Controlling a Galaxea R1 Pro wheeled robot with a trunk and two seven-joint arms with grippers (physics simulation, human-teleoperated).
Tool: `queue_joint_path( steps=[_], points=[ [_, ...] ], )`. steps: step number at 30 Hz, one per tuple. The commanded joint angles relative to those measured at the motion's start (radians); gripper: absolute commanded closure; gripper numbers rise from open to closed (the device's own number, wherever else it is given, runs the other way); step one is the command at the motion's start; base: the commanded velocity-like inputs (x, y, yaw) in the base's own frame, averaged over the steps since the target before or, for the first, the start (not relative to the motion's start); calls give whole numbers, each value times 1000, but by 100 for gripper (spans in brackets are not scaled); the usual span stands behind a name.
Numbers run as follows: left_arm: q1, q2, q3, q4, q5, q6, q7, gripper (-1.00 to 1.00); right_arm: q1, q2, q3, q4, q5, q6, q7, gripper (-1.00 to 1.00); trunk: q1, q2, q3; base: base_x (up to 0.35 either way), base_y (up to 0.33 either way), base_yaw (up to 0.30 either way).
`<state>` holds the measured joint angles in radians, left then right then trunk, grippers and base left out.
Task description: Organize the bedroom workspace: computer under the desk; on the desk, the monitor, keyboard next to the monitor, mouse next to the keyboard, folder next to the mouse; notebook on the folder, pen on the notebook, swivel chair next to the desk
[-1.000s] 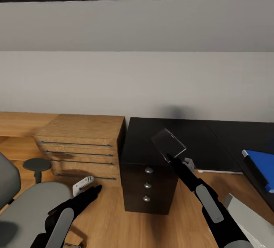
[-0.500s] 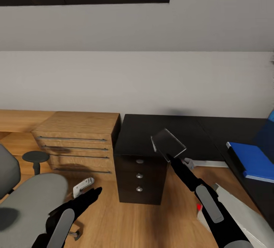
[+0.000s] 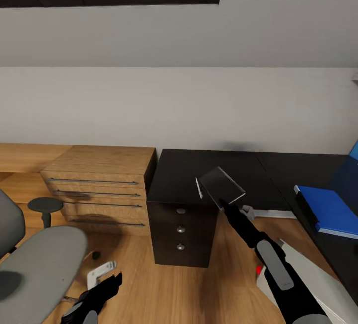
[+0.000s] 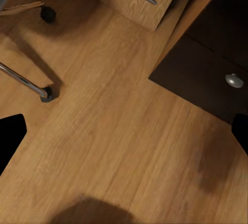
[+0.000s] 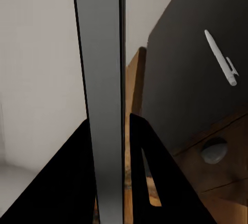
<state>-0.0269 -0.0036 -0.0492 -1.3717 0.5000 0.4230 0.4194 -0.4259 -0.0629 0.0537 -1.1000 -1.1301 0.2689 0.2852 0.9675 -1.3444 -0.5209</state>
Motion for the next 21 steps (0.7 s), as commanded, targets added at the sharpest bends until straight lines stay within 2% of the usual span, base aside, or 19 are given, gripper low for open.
queue_joint_path(
  steps=[1, 2, 4, 5, 7, 8, 10, 13, 14, 17, 21],
  points=[
    [2, 0, -2, 6, 8, -6, 2, -100, -1, -1, 1, -3, -25, 4, -5, 100, 0, -1, -1, 0, 0, 0],
    [4, 0, -3, 14, 5, -13, -4, -100, -1, 0, 0, -6, -41, 4, -15, 100, 0, -1, -1, 0, 0, 0],
    [8, 0, -5, 36, -12, -29, -21, -100, -1, -1, -5, -19, -118, 4, -101, 100, 0, -1, -1, 0, 0, 0],
    [10, 1, -6, 46, -34, -35, -28, -100, -1, -2, -27, -69, -222, 2, -235, 100, 0, -1, -1, 0, 0, 0],
    [11, 0, -7, 49, -41, -37, -30, -100, -1, -2, -44, -105, -273, -1, -305, 100, 0, -1, -1, 0, 0, 0],
    [11, 0, -8, 52, -46, -39, -31, -100, -1, -2, -65, -139, -314, -3, -369, 100, 0, -1, -1, 0, 0, 0],
    [11, -1, -11, 56, -50, -40, -32, -100, -1, -3, -101, -184, -352, -4, -438, 100, 0, -1, -1, 0, 0, 0],
    [11, -1, -12, 62, -52, -41, -32, -100, -1, -3, -134, -217, -371, -3, -474, 100, 0, -1, -1, 0, 0, 0],
    [11, -1, -13, 68, -54, -42, -32, -100, 5, -6, -158, -231, -380, -2, -498, 100, 0, -1, -1, 0, 0, 0],
    [12, 0, -14, 71, -55, -42, -31, -100, 17, -6, -176, -186, -387, -6, -503, 100, 0, -1, -1, 0, 0, 0],
    [12, 0, -14, 84, -55, -56, -31, -100, 20, -8, -208, -177, -392, -3, -501, 100, 0, -1, -1, 0, 0, 0]
  ],
)
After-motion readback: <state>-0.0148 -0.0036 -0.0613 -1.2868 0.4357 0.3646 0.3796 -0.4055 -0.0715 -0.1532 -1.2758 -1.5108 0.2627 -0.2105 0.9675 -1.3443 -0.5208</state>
